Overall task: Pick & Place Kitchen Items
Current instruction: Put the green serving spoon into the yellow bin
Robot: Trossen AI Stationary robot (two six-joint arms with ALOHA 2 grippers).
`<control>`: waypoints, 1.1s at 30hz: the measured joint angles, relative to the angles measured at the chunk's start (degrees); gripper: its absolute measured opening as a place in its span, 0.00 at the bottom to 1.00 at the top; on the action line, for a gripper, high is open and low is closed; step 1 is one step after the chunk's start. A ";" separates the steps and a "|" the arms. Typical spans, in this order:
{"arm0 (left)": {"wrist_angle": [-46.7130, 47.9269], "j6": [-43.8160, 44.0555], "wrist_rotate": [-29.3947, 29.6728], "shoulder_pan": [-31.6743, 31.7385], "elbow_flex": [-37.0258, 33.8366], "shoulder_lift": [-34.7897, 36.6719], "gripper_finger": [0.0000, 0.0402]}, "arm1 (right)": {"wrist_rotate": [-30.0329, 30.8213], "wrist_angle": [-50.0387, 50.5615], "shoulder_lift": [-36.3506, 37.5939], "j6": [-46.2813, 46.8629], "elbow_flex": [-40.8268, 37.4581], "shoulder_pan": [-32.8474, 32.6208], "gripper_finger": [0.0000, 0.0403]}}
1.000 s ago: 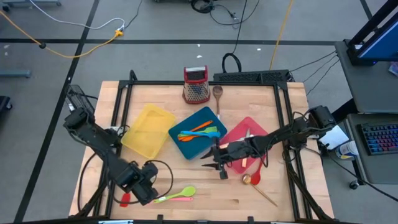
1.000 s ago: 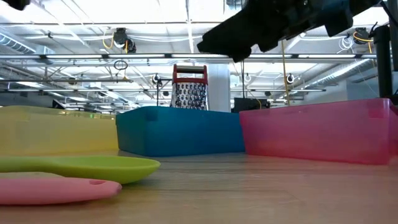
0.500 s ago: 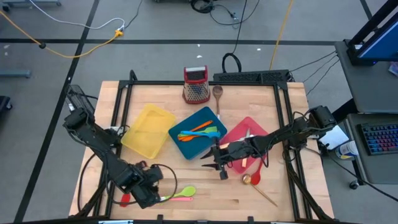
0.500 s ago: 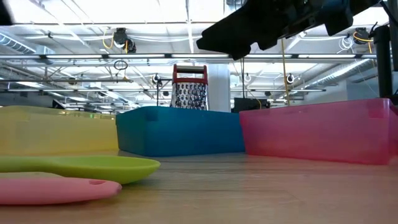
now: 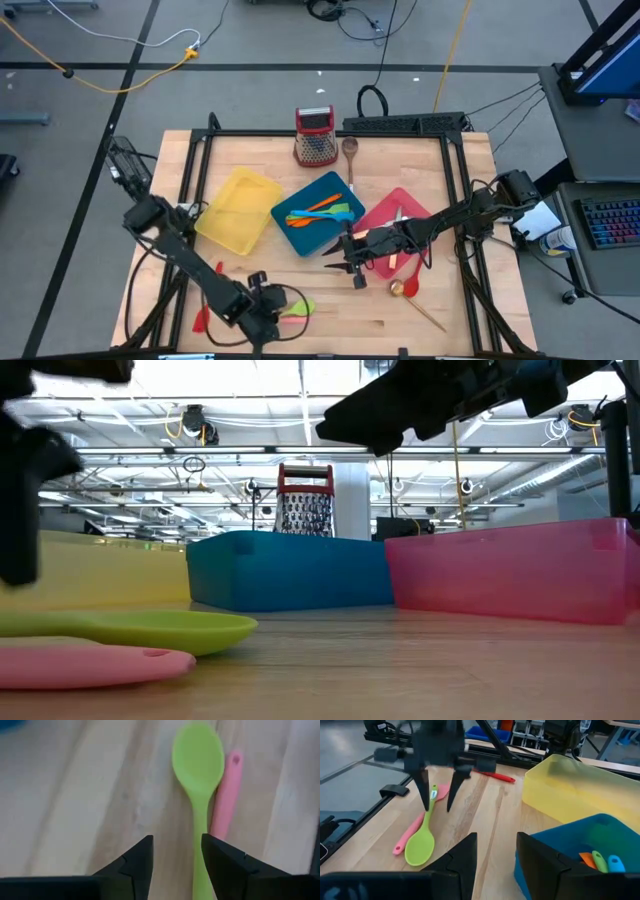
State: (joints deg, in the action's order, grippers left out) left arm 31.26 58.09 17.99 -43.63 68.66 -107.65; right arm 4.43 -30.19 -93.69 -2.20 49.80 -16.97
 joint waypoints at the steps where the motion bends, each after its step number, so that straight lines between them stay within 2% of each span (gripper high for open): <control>1: -0.67 -0.38 -1.40 0.13 0.00 -0.92 0.41 | 0.00 0.02 0.00 0.00 0.00 0.04 0.32; 5: -2.84 -2.20 -5.95 0.21 0.15 -2.73 0.39 | 0.15 -0.02 0.00 0.00 0.02 0.10 0.32; 15: -2.79 -2.51 -5.14 0.66 0.09 -3.52 0.32 | 0.20 0.00 0.00 0.01 0.00 0.10 0.32; 18: -2.47 -2.92 -5.78 0.82 0.09 -3.73 0.26 | 0.20 0.00 0.00 0.02 0.00 0.10 0.32; 23: -2.25 -4.34 -5.45 0.98 0.13 -3.94 0.09 | 0.20 0.00 0.00 0.02 0.00 0.10 0.32; 28: -1.71 -5.54 -1.77 0.84 0.13 -3.99 0.09 | 0.20 0.01 0.00 0.02 0.00 0.10 0.32; 33: 4.84 -3.05 0.34 2.00 0.04 -2.61 0.13 | 0.22 0.00 0.00 0.00 0.00 0.10 0.32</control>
State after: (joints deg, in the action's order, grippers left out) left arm 36.09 55.04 18.33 -41.63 68.71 -110.26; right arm 4.64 -30.19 -93.69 -2.20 49.80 -16.86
